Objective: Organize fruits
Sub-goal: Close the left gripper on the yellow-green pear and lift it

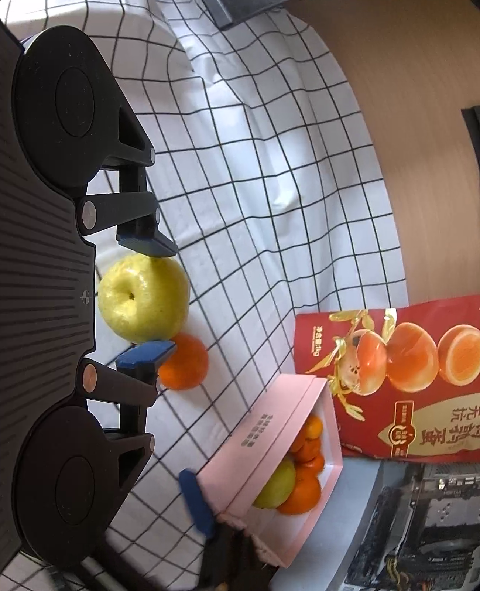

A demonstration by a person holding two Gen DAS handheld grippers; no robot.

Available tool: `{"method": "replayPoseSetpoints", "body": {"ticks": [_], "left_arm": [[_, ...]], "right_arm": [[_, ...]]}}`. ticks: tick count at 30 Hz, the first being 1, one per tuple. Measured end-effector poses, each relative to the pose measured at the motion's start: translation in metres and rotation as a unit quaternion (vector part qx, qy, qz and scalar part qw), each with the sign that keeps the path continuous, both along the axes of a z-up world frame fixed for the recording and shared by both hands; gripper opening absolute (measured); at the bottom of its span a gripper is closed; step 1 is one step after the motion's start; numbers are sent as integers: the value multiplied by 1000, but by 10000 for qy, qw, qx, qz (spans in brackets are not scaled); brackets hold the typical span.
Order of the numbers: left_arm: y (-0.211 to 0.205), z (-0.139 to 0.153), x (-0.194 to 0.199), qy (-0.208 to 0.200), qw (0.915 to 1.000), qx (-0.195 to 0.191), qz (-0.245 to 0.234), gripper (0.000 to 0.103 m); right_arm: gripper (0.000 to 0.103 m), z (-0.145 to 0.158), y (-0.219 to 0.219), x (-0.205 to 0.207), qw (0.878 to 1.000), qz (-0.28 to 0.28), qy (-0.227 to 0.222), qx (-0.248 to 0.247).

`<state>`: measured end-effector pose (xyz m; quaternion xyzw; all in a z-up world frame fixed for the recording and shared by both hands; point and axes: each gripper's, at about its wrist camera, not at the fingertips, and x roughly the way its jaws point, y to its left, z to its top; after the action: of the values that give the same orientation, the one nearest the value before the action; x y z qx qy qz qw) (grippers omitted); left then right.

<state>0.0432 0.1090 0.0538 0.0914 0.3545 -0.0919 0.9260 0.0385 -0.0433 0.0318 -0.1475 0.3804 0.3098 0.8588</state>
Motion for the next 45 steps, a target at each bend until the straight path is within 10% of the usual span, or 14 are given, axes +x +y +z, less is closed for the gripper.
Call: {"method": "replayPoseSetpoints", "body": {"ticks": [11, 18, 45], "left_arm": [[-1, 10, 29, 675, 9972, -120, 310, 57], [22, 14, 29, 901, 9901, -872, 626, 57], [24, -12, 57, 1250, 9848, -1020, 645, 68]], "right_arm": [[78, 0, -8, -21, 9996, 167, -197, -148], [78, -6, -15, -26, 9996, 162, -99, -214], [78, -7, -30, -32, 9999, 45, -132, 1]]}}
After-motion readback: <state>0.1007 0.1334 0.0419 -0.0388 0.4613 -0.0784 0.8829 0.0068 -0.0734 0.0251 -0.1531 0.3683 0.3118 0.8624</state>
